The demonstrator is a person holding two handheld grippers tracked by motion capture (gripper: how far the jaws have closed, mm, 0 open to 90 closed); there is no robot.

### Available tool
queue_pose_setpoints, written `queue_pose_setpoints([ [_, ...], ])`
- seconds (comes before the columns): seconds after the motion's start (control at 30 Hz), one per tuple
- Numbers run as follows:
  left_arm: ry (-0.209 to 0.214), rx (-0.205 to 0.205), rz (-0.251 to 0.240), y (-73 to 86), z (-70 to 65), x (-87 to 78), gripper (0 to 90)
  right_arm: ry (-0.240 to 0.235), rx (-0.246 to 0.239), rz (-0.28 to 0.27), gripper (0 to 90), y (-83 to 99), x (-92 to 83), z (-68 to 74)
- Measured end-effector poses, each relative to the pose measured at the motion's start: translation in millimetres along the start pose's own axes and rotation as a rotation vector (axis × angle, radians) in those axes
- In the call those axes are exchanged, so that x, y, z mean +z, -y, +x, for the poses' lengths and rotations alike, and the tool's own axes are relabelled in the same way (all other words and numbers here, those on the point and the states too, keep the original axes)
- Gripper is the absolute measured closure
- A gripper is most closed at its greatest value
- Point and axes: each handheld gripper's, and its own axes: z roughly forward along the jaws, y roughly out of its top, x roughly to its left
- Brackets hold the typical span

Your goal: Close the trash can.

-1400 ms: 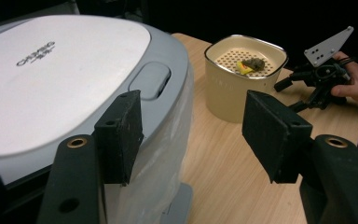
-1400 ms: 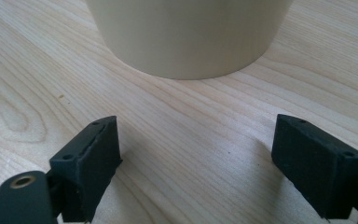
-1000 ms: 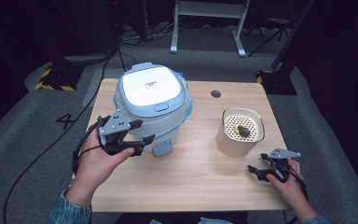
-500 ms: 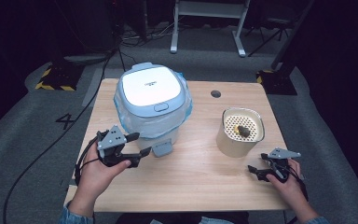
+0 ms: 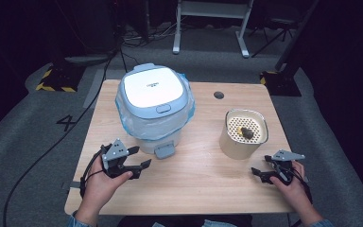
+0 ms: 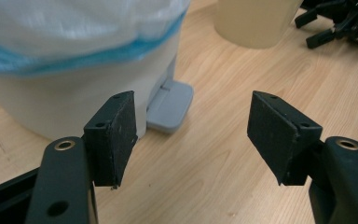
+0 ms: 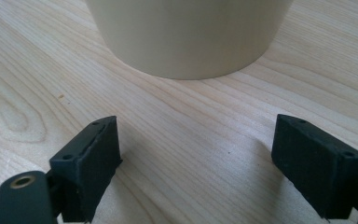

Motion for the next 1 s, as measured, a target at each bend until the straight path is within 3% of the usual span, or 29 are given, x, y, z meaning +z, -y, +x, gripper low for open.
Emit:
queue_pose_setpoints([
  [0.4, -0.005, -0.019, 0.109, 30.5, 3.1, 19.9, 33.2, 0.000, 0.000, 0.000, 15.6, 0.0, 0.0, 0.0],
  [0.7, -0.025, -0.005, 0.233, 49.3, 4.5, 39.3, 29.5, 0.000, 0.000, 0.000, 15.6, 0.0, 0.0, 0.0],
  [0.87, -0.047, 0.027, 0.281, 59.4, 3.9, 48.3, 26.2, 0.000, 0.000, 0.000, 15.6, 0.0, 0.0, 0.0],
  [0.9, -0.061, 0.055, 0.265, 61.6, 3.6, 50.5, 24.4, 0.000, 0.000, 0.000, 15.6, 0.0, 0.0, 0.0],
  [1.0, -0.073, 0.048, 0.265, 61.4, 2.6, 51.3, 21.3, 0.000, 0.000, 0.000, 15.6, 0.0, 0.0, 0.0],
])
